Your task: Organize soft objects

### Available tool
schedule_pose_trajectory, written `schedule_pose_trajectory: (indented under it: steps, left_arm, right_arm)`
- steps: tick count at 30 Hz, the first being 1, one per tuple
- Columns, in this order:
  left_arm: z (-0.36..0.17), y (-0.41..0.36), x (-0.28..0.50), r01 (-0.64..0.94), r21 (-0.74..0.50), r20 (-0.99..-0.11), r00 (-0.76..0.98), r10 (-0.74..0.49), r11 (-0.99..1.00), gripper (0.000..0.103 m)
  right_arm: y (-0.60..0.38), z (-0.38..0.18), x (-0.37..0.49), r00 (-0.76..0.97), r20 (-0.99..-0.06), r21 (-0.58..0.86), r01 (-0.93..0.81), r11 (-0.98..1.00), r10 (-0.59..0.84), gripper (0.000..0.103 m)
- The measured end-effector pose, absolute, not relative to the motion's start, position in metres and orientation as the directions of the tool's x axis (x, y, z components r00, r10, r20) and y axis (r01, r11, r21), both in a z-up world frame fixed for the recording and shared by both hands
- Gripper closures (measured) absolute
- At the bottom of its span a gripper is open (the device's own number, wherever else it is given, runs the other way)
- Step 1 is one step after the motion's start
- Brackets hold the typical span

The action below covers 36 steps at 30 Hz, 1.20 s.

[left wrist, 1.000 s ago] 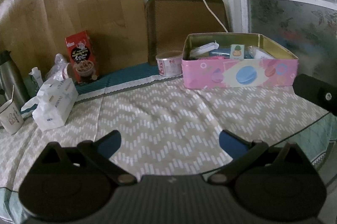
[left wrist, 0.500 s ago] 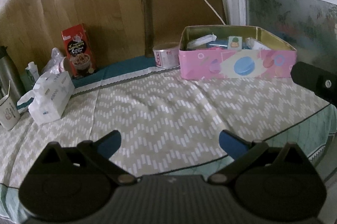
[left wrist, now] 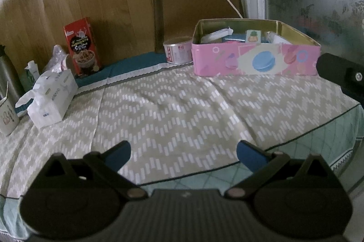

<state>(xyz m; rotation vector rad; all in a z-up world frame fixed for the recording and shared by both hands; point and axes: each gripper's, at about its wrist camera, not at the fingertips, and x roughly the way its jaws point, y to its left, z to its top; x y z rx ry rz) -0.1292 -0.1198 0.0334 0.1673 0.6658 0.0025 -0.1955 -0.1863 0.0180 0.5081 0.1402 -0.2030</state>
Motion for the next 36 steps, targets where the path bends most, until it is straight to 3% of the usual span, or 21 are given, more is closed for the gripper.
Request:
schedule_pose_trajectory:
  steps: [36]
  left_arm:
    - [0.018,-0.123,-0.125,0.095,0.151,-0.678,0.735,0.033,0.984,0.000]
  right_arm:
    - [-0.189,0.012,-0.193,0.970,-0.190,0.464,0.226,0.856,-0.152,0.027]
